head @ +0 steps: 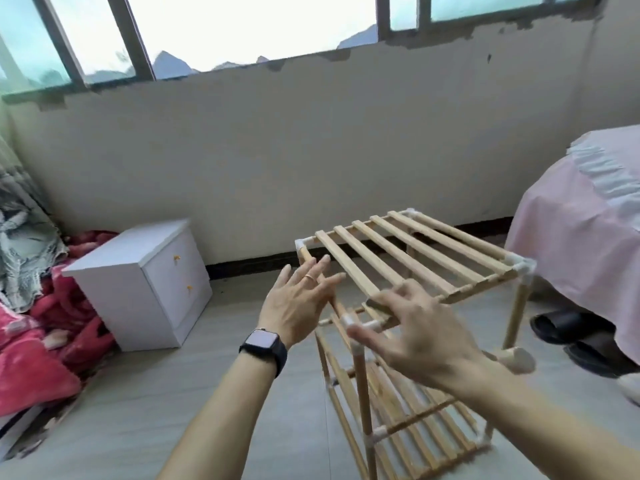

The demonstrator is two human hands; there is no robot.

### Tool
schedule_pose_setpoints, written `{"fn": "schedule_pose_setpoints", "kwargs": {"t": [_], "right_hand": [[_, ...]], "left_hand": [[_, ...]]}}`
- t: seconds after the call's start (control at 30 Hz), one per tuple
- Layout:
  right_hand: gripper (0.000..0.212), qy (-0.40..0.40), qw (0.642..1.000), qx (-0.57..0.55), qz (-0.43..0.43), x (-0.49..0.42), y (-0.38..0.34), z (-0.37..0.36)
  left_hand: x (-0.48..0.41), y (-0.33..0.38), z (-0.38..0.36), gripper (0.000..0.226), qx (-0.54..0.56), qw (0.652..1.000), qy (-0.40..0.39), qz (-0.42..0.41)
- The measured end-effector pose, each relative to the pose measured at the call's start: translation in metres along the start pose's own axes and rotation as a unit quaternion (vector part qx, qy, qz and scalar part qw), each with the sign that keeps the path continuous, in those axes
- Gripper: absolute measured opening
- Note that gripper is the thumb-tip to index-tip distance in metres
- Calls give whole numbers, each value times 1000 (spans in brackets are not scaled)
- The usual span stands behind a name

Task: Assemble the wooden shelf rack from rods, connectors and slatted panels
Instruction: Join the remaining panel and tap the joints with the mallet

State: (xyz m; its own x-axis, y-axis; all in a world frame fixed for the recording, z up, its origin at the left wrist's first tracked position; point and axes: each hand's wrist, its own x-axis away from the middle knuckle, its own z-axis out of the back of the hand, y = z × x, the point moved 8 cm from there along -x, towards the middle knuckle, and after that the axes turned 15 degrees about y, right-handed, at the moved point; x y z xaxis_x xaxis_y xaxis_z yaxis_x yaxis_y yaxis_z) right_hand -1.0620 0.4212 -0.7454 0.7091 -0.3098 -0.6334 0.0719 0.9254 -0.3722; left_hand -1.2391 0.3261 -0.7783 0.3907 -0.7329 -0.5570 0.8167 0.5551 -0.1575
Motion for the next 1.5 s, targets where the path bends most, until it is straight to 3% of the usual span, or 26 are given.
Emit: {"fn": "schedule_pose_setpoints", "kwargs": {"t": [0.1, 0.27, 0.37, 0.47, 0.6, 0.87, 0.97, 1.03, 1.1, 1.2, 1.33, 1.4, 1.5], "right_hand": [[75, -19, 993, 109, 28, 21, 1, -32], [32, 65, 990, 97, 85, 24, -4, -34], [21, 80, 987, 57, 125, 27, 4, -22], [20, 96, 984, 27, 148, 42, 31, -4], [35, 120, 983, -30, 137, 64, 89, 26], [41, 167, 986, 21, -14, 43, 184, 58], [39, 156, 983, 36, -87, 27, 209, 58], [39, 141, 977, 57, -152, 19, 224, 55], [38, 167, 965, 55, -192, 17, 220, 56], [35, 237, 961, -35, -136, 26, 165, 51], [44, 163, 973, -157, -47, 47, 85, 14], [50, 126, 980, -149, -28, 53, 66, -7], [35, 126, 984, -128, -19, 47, 70, -17]], "left_hand": [[-12, -10, -7, 47, -30, 998, -39, -27], [0, -6, -8, 55, 14, 999, -20, 22], [10, 12, 8, 65, 32, 999, 41, 16], [19, 36, 24, 54, 63, 993, 97, -4], [28, 74, 42, 30, 79, 985, 153, -12], [11, 150, 58, 34, 164, 981, 104, -23], [7, 144, 67, 36, 169, 980, 71, -71], [11, 113, 76, 40, 177, 980, 78, -41], [22, 72, 76, 47, 166, 983, 74, 23], [47, 30, 58, 59, 122, 990, 16, 68], [57, 28, 47, 67, 152, 983, 37, 92], [56, 31, 44, 66, 159, 979, 52, 113], [51, 35, 46, 73, 103, 986, 74, 112]]}}
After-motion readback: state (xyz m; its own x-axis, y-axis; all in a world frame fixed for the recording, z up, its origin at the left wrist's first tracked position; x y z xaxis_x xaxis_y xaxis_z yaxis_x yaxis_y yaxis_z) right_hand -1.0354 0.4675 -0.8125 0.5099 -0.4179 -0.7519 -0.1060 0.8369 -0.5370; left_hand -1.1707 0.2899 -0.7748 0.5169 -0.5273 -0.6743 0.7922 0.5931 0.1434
